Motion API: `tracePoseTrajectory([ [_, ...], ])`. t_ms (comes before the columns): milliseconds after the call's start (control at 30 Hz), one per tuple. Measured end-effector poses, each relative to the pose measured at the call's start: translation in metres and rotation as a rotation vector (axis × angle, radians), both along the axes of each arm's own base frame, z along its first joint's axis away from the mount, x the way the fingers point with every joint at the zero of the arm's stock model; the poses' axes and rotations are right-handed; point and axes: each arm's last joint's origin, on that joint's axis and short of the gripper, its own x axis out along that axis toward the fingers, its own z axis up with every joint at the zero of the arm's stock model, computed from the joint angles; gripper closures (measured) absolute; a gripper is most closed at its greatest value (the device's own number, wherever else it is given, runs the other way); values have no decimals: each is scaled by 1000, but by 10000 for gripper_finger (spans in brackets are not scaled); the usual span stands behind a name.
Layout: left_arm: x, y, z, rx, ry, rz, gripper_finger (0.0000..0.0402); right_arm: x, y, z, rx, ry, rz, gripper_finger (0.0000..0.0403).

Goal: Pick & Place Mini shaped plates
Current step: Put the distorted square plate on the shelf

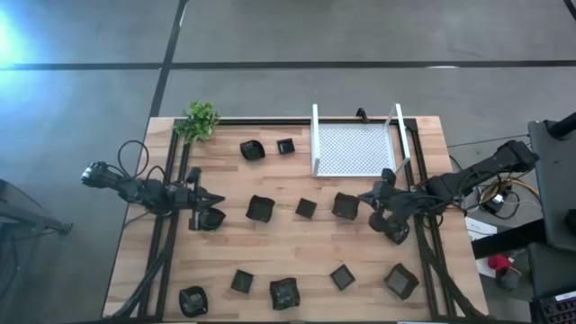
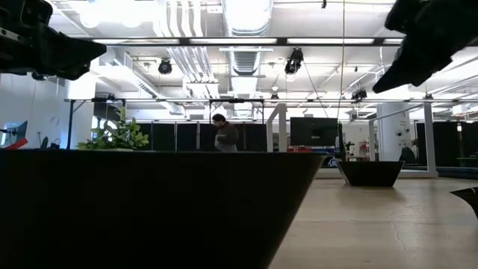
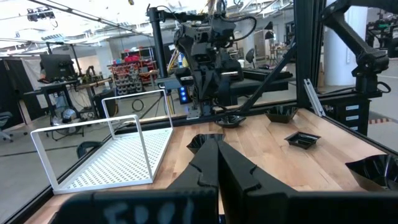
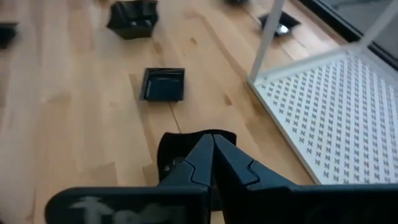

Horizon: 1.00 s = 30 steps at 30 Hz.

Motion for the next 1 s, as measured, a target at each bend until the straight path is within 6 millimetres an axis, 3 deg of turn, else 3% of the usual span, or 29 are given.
tracePoseTrajectory([
  [233, 0, 0, 0, 0, 0, 0, 402, 24, -13, -2, 41, 85, -132, 390],
  [633, 0, 0, 0, 0, 0, 0, 402, 57, -36, -22, 289, 265, -192, 301],
  [1000, 0, 0, 0, 0, 0, 0, 402, 72, -45, -45, 327, 401, -232, 287],
])
